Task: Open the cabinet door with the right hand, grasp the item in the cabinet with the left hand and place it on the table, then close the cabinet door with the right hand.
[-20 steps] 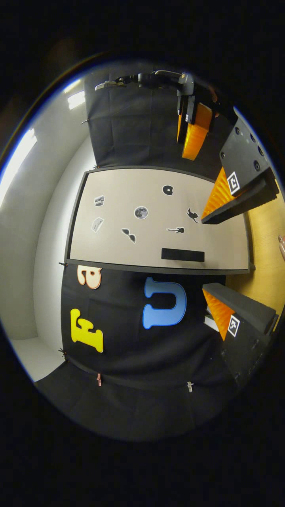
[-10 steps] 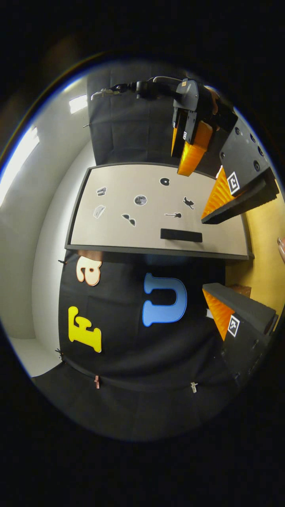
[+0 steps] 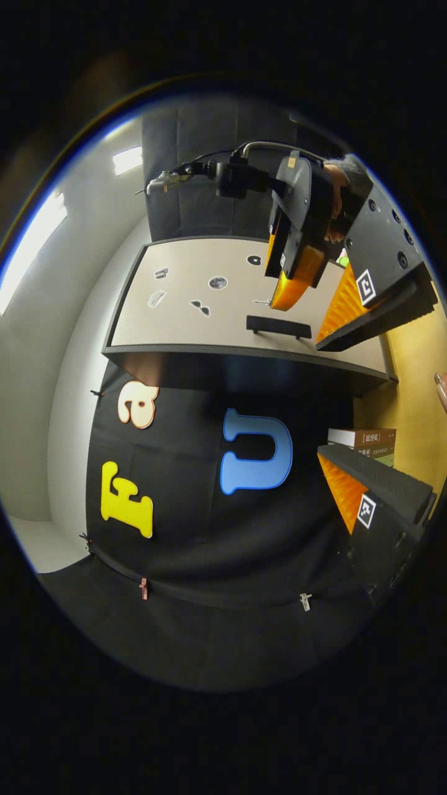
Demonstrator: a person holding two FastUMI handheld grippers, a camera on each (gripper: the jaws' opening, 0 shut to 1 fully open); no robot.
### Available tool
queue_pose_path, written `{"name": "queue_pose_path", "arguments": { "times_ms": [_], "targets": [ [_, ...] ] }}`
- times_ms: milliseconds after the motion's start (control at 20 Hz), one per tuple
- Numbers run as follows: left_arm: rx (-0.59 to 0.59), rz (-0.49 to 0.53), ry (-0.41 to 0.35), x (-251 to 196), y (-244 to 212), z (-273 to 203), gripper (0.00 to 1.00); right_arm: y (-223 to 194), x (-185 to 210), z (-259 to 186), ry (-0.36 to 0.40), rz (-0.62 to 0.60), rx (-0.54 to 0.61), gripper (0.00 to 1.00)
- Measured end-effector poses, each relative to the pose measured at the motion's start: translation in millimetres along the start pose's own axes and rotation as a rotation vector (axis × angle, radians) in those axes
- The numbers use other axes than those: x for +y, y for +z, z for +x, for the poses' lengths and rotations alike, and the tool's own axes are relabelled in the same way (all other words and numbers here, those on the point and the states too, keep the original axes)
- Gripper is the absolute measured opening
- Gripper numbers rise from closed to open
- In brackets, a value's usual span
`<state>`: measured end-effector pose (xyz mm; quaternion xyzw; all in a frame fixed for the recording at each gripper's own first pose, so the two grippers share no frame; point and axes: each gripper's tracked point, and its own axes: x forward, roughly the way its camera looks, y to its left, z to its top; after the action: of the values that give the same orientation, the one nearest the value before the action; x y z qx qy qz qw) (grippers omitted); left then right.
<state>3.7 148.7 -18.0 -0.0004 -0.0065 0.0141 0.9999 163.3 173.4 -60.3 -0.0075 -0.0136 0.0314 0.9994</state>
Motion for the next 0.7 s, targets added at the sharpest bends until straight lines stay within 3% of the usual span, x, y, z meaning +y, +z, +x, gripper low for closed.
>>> {"name": "queue_pose_path", "arguments": {
  "times_ms": [400, 500, 650, 700],
  "targets": [
    [0.001, 0.026, 0.064, 43, -3, 26, 0.94, -41, -1, 69, -0.097, 0.002, 0.057, 0.84],
    [0.012, 0.027, 0.061, 48, -6, 33, 0.94, -51, -2, 76, -0.113, -0.027, 0.072, 0.75],
    [0.029, -0.002, 0.048, 50, -15, 40, 0.94, -53, -8, 78, -0.165, -0.064, 0.054, 0.34],
    [0.036, -0.010, 0.044, 51, -17, 43, 0.94, -52, -9, 78, -0.160, -0.041, 0.052, 0.44]
  ]
}}
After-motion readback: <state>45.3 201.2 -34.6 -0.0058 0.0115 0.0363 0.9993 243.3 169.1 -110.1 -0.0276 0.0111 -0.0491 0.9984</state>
